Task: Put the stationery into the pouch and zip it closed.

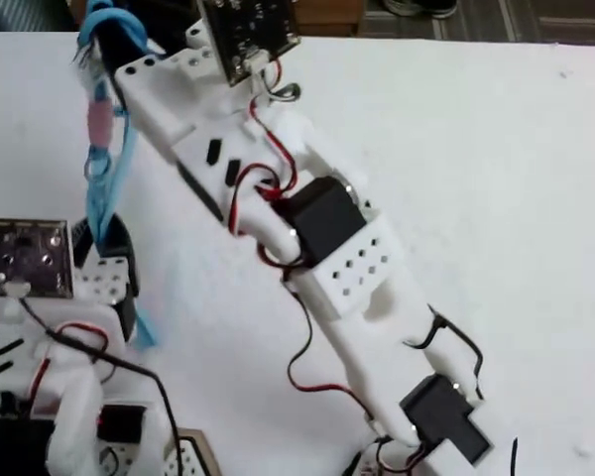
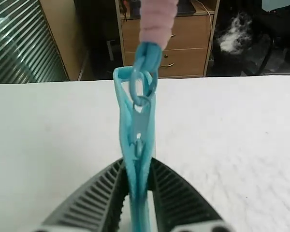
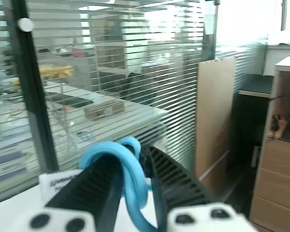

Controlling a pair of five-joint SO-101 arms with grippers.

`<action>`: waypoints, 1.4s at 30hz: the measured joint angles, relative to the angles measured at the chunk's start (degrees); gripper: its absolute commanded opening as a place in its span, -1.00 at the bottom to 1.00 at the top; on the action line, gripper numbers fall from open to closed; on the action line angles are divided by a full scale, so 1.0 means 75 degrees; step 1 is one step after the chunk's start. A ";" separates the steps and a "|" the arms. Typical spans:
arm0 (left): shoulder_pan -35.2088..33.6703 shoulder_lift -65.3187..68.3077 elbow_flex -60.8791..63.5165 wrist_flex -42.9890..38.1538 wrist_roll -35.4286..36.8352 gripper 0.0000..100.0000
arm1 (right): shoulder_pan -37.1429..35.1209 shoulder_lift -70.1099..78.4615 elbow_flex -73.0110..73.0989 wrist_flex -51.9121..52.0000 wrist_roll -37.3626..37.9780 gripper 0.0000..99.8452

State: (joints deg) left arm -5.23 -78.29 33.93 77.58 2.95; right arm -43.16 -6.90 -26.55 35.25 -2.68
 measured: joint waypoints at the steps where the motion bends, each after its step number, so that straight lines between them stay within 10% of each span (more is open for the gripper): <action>1: 0.0000 0.0000 -0.0188 0.0152 0.0000 -0.95 | 0.0141 0.0023 0.0012 0.0000 0.0000 -0.97; 13: 0.1207 0.0000 -0.3095 0.3059 -0.0445 -0.95 | 0.1735 0.1348 0.0012 -0.0809 0.0000 -0.97; 24: 0.1266 -0.0023 -0.3950 0.3282 -0.0949 -0.95 | 0.3669 0.3364 -0.1922 -0.1219 0.0000 -0.97; 37: 0.1266 -0.0012 -0.3985 0.3282 -0.0973 -0.95 | 0.4466 0.5240 -0.6365 0.1829 0.0000 -0.94; 42: 0.0645 -0.0141 -0.3083 0.2309 -0.1301 -0.95 | 0.4067 0.5275 -0.7162 0.3540 0.0000 -0.59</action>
State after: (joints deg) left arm -0.40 -79.34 10.81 94.90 -6.81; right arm -12.66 32.66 -80.26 61.80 -2.68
